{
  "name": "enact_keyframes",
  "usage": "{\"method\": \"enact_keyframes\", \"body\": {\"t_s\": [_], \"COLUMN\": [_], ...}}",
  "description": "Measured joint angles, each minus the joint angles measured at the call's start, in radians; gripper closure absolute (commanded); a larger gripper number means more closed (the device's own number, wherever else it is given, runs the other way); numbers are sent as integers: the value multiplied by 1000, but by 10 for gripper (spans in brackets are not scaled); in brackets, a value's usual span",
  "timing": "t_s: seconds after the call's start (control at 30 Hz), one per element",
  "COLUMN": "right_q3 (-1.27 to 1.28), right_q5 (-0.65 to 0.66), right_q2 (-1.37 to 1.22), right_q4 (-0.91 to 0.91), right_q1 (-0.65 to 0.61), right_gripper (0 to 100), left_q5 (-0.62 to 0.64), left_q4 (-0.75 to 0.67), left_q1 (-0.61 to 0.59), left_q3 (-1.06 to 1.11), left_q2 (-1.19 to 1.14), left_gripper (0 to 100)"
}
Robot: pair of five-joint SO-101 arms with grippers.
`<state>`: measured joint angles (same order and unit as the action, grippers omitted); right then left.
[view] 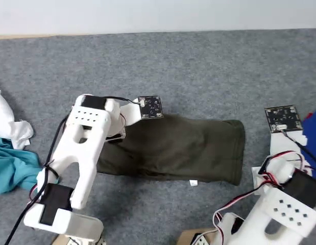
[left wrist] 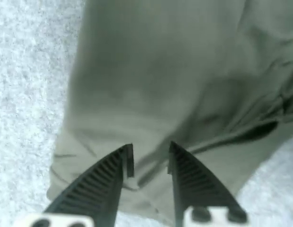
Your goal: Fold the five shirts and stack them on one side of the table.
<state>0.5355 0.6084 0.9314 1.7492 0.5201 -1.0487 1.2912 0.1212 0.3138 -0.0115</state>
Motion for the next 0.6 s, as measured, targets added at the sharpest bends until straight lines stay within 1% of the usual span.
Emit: {"method": "enact_keyframes", "body": {"t_s": [0.17,0.27,0.4,0.6], "right_q3": [0,0,0,0], "right_q5": [0,0,0,0], "right_q2": [0,0,0,0], "right_q4": [0,0,0,0], "right_q1": [0,0,0,0], "right_gripper": [794,794,794,794], "left_q5": [-46,-55,-55,-55], "left_q4": [175,245,245,146], "left_q1": [-2,-2,-2,2], "left_q3": [-17,-17,-17,5], "left_q2": [91,129,121,-6], "left_gripper": [863,863,862,840]}}
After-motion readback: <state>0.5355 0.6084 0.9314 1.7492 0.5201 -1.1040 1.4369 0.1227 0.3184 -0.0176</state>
